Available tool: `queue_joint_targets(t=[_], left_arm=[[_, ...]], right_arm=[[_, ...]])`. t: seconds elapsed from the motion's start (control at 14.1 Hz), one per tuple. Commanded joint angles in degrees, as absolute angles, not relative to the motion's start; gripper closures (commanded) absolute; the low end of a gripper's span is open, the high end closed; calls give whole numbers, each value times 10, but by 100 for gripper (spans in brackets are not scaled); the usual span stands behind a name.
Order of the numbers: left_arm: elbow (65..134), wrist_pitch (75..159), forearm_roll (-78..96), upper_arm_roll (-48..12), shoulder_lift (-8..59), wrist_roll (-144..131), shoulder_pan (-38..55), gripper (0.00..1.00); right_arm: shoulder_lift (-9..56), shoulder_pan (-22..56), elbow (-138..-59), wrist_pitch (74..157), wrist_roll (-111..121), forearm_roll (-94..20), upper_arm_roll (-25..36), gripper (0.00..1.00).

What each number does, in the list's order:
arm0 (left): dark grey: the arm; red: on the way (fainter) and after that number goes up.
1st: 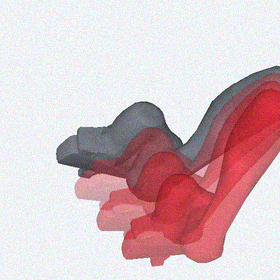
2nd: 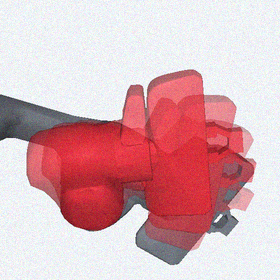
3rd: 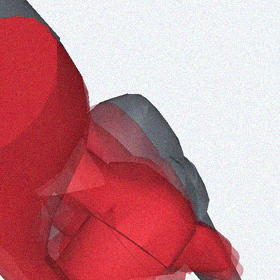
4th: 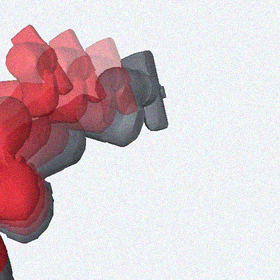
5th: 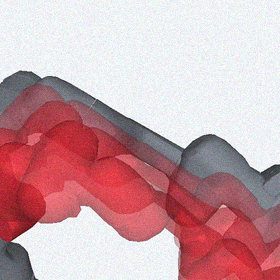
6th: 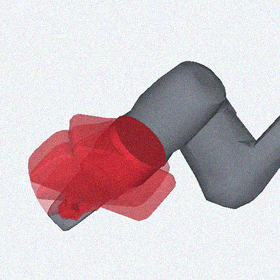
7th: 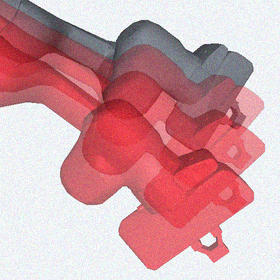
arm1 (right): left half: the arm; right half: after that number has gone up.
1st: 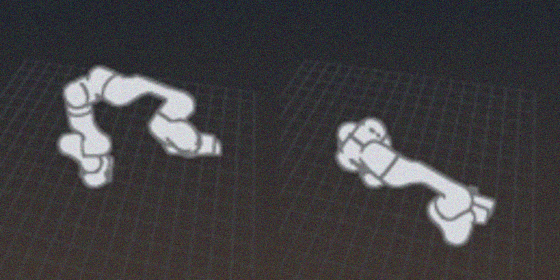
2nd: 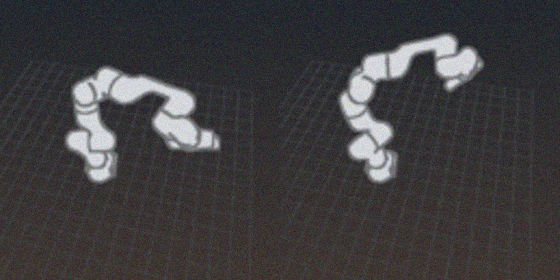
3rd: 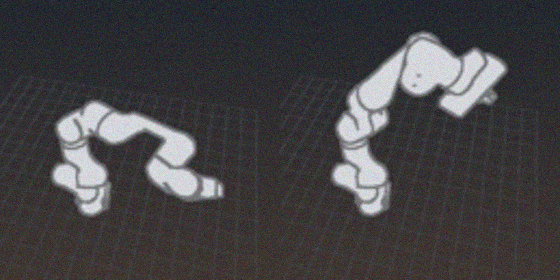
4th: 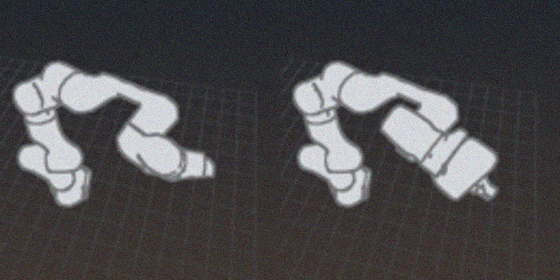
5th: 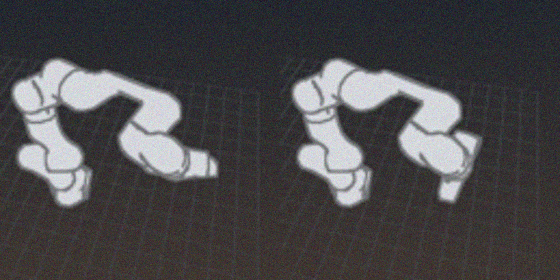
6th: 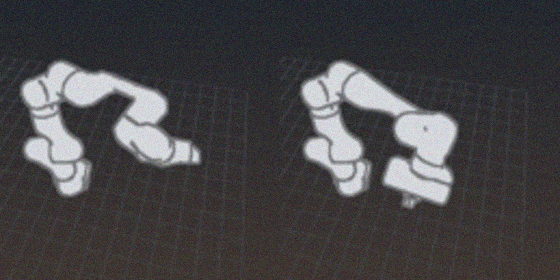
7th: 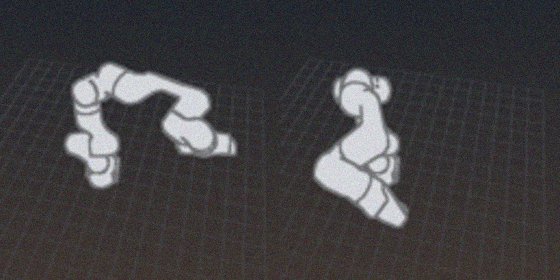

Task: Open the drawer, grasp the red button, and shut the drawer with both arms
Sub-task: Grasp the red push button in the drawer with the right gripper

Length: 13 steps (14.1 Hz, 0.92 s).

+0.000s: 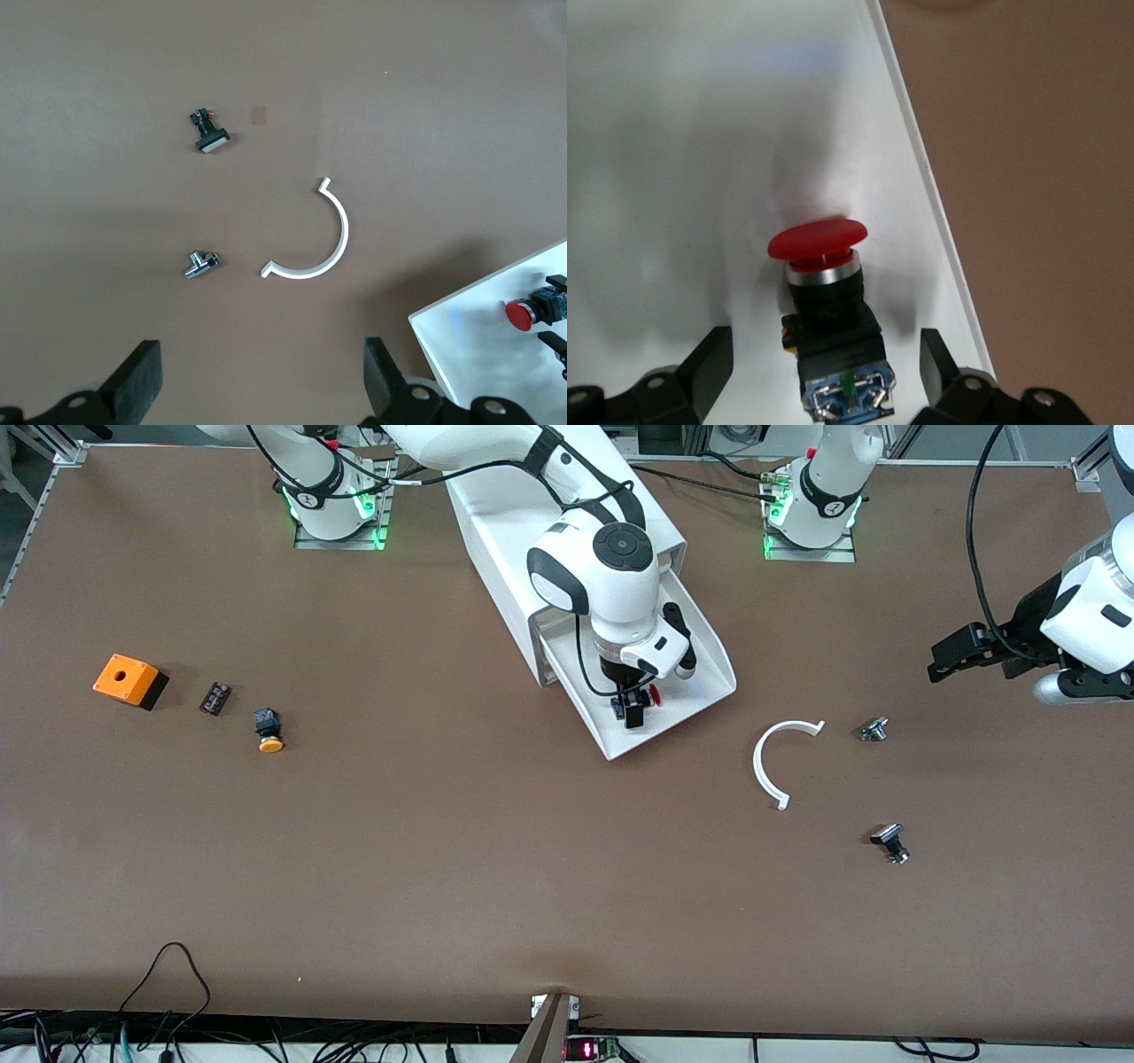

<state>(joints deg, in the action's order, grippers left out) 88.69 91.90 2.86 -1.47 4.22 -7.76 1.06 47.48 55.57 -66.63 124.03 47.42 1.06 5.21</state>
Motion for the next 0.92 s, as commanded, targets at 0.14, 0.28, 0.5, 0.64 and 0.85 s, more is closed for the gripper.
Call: queue_joint_targets(t=[0.14, 0.28, 0.5, 0.64, 0.85], left_arm=[[869, 904, 25, -16, 50, -76, 6, 0], [869, 904, 25, -16, 50, -76, 7, 0], [869, 904, 25, -16, 50, -76, 6, 0], [869, 904, 25, -16, 50, -76, 6, 0], [869, 904, 25, -16, 50, -76, 6, 0]], right_arm=[[484, 553, -649, 1252, 480, 4, 49, 48], [478, 553, -649, 1245, 482, 4, 50, 54], [475, 553, -648, 1236, 481, 6, 52, 60], [467, 553, -647, 1221, 480, 6, 54, 60], [439, 553, -639, 1159, 474, 5, 56, 60]])
